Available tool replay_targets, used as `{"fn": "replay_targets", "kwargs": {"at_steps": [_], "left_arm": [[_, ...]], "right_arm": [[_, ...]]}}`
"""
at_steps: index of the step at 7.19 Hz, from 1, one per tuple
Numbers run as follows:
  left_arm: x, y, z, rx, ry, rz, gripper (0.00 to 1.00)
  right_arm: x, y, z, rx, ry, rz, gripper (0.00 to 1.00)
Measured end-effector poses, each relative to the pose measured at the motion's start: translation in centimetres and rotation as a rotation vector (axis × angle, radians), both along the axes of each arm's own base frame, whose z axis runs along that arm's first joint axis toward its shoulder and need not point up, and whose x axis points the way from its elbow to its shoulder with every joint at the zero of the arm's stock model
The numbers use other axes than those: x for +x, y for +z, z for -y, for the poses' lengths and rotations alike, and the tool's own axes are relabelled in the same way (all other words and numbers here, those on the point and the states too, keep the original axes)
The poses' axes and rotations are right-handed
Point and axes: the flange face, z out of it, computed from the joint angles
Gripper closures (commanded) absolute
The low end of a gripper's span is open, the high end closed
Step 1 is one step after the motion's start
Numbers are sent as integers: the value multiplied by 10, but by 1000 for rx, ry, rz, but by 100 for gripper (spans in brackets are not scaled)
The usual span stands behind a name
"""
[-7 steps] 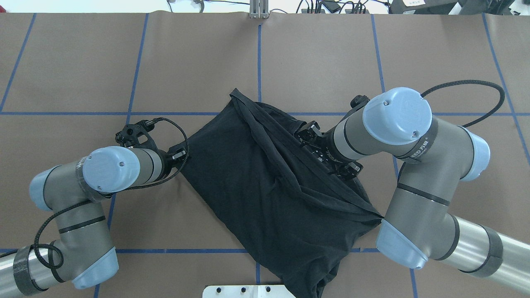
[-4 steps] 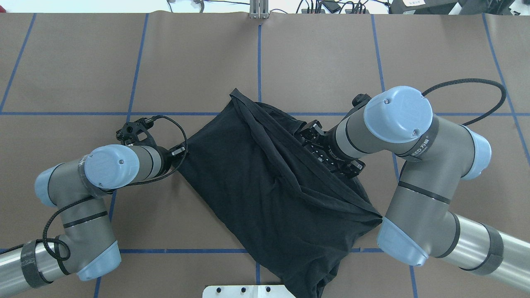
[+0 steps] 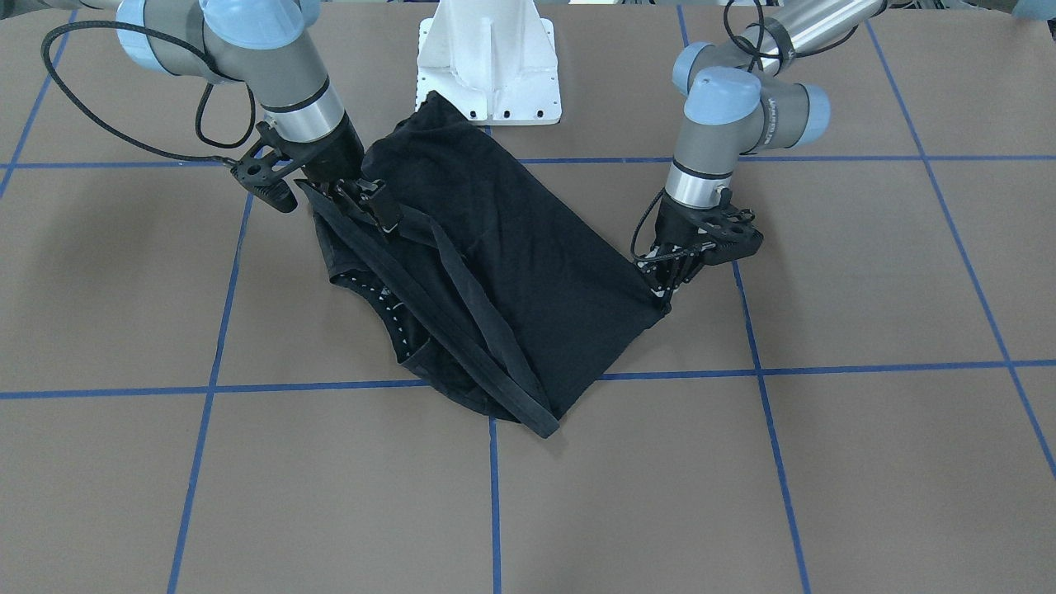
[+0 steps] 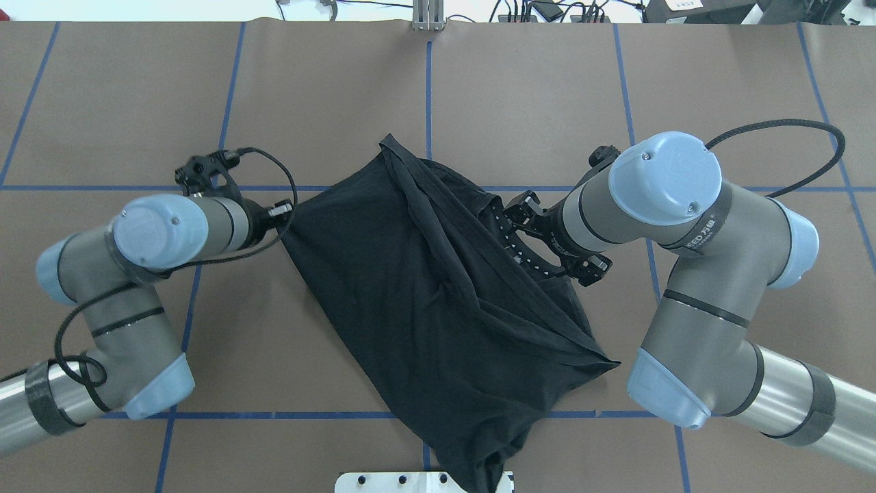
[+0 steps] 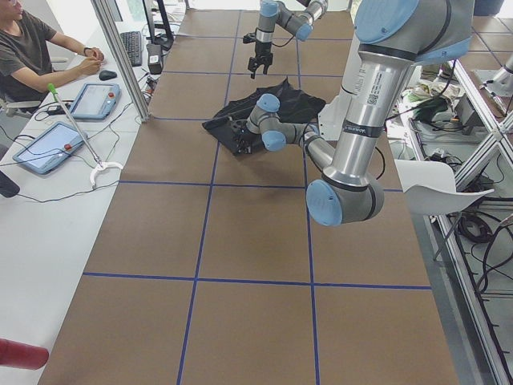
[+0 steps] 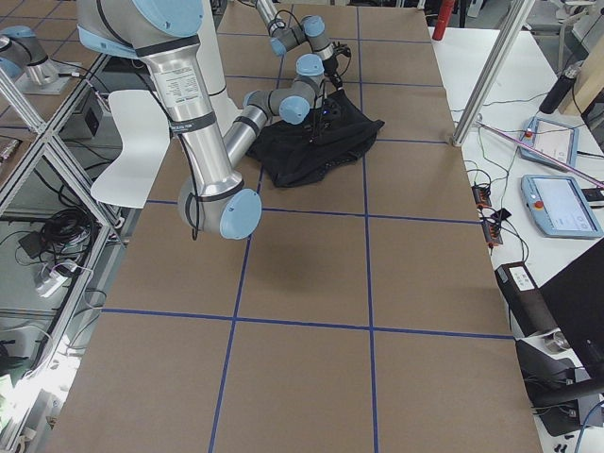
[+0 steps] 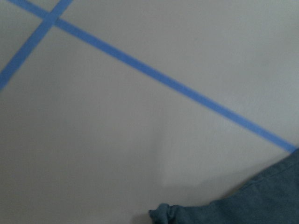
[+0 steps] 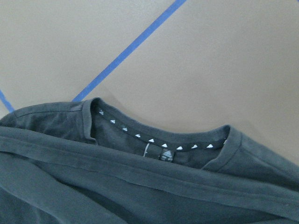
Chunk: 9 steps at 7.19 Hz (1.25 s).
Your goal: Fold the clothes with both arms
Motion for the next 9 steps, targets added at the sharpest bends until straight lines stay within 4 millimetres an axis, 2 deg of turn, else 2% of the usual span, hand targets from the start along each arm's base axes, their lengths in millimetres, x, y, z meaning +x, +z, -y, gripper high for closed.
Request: {"fn": "replay_targets", "kwargs": {"at_steps": [1,2,4,5,6,7,8,9], "left_arm": [[-23,-8,42,65,-19,46,100],[-28,-24,95,105,-48,76,100],[-5,-59,202,151,-113,71,100],[2,-66,239,168,-134,62,2],[-1,-69,264,190,-145,69,1],[-12,-75,276,221,-143,82,1],[-24,-75,273,246,-121,79,1],[-41,-58,253,261,-75,60,1]], "right_arm": [[0,2,0,-2,0,-3,0],[0,2,0,-3,-1,-4,0],[0,2,0,1,5,-6,0],[-1,1,-1,8,10,-6,0],[-4,-4,-2,25,18,-5,0],[-13,-12,-6,53,28,-5,0],[-33,-22,-13,87,37,-16,0],[-60,-30,-22,132,29,-41,0]]}}
